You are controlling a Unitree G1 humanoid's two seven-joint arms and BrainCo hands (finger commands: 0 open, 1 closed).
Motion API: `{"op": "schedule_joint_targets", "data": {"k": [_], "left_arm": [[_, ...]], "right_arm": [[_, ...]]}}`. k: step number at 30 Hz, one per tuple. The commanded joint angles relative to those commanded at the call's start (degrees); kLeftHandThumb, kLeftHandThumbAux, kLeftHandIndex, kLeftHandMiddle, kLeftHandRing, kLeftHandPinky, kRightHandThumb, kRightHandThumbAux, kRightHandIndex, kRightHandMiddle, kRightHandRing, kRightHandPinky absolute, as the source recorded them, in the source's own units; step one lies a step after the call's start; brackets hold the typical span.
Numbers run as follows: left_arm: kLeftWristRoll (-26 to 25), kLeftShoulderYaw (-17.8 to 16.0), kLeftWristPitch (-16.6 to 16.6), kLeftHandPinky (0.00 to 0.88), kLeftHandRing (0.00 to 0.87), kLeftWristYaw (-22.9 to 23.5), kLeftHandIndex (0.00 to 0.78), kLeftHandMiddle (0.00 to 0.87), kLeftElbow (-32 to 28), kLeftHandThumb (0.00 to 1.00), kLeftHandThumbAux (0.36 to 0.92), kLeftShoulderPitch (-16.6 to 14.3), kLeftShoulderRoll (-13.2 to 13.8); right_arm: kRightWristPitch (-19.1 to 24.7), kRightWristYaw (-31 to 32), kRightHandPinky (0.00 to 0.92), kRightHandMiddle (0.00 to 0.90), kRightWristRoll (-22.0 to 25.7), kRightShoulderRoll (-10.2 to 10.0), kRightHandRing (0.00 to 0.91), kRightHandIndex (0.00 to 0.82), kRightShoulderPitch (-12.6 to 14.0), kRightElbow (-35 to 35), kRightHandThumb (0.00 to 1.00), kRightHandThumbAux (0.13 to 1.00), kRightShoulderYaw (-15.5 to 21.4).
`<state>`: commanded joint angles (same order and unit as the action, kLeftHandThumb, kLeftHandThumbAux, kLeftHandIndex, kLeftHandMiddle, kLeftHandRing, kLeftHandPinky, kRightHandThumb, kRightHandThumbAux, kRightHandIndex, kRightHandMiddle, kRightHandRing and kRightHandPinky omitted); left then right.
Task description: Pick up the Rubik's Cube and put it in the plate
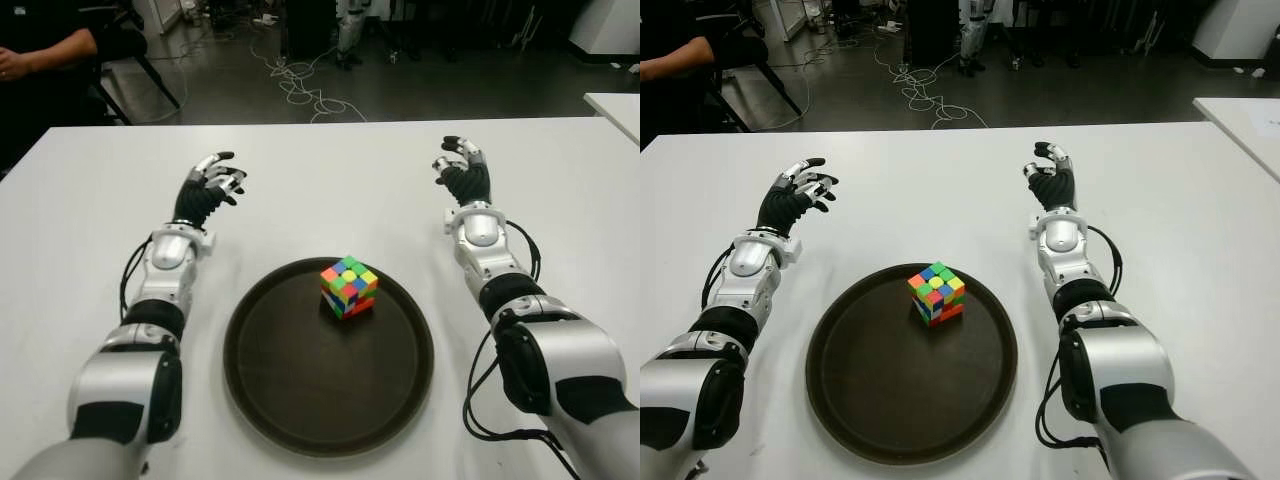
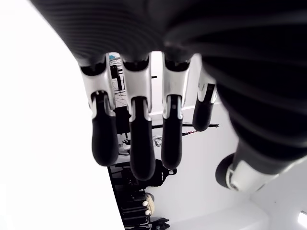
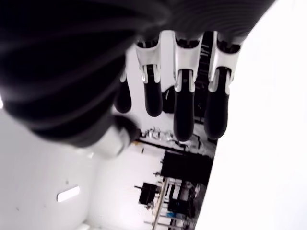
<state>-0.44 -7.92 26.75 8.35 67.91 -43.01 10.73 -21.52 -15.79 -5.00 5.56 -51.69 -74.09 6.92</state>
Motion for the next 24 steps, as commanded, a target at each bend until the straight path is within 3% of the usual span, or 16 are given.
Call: {"op": "schedule_joint_targets", "data": {"k": [24], "left_arm": [[-0.1, -0.4, 0.4, 0.535, 0.486, -0.4, 0.22, 0.404, -0.2, 0.308, 0.626, 0.2, 0.0]], "right_arm": [[-3.4, -2.1, 0.493, 0.382, -3.4, 0.9, 0.453, 0.409, 0.9, -0.2, 0.669, 0.733, -2.2]]}}
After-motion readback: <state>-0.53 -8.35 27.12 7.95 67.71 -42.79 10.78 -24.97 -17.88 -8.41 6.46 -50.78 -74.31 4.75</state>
